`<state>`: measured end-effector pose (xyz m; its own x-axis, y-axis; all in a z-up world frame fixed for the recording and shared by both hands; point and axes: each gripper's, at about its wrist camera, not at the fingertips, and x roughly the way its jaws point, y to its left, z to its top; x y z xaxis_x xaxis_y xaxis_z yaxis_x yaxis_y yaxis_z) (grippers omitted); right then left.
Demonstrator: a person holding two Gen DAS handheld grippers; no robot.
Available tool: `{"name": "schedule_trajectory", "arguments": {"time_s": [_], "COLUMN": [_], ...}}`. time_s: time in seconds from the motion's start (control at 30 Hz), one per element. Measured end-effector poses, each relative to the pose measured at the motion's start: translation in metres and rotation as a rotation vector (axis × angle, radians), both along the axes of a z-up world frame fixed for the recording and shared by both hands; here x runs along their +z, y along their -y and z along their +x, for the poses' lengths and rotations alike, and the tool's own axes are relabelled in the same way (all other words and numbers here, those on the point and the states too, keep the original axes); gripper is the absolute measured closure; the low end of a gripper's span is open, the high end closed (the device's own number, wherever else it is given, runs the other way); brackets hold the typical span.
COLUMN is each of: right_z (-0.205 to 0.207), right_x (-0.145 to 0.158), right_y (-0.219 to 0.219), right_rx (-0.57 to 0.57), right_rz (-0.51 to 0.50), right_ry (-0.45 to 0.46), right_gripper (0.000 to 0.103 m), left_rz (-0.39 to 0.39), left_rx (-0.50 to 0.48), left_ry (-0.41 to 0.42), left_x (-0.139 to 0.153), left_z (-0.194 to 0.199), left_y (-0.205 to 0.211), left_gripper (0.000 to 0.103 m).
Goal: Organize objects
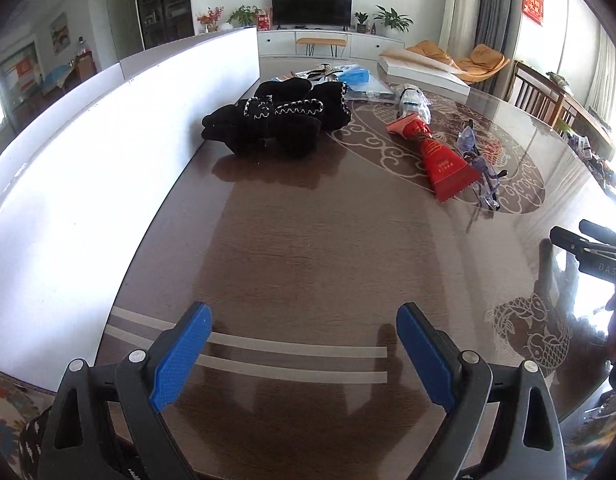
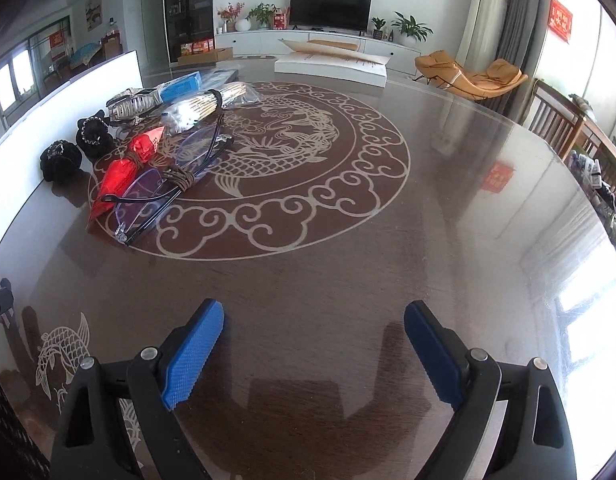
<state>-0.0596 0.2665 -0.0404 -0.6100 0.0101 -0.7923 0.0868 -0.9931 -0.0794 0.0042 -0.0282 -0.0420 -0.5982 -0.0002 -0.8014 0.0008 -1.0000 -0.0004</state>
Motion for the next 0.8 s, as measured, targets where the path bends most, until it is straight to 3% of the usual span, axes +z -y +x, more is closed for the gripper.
{"name": "schedule_trajectory", "arguments": {"time_s": [0.37, 0.5, 0.8], "right_z": [-0.0026, -0.0037, -0.0047], "right_x": [-0.0016, -0.0025, -0.0028], "right_y": [0.0001, -0.0013, -0.0015], "right_rx": [-0.024, -0.03, -0.034], "right_rz": [0.003, -0.008, -0.01], "right_ry": [0.008, 0.016, 0.017], "right_gripper": [0.003, 0.001, 0.0], "left_rz": [-0.009, -0.008, -0.007], "left_rx": [0.013, 0.029, 0.03], "left_ry": [0.017, 0.028, 0.03], "left_x": [-0.0011, -0.0025, -0.0026], "left_z": [0.0009, 0.0009, 0.0006], "left_y": [0.0018, 0.004, 0.0046], "left_gripper": [0.008, 0.0, 0.0]}}
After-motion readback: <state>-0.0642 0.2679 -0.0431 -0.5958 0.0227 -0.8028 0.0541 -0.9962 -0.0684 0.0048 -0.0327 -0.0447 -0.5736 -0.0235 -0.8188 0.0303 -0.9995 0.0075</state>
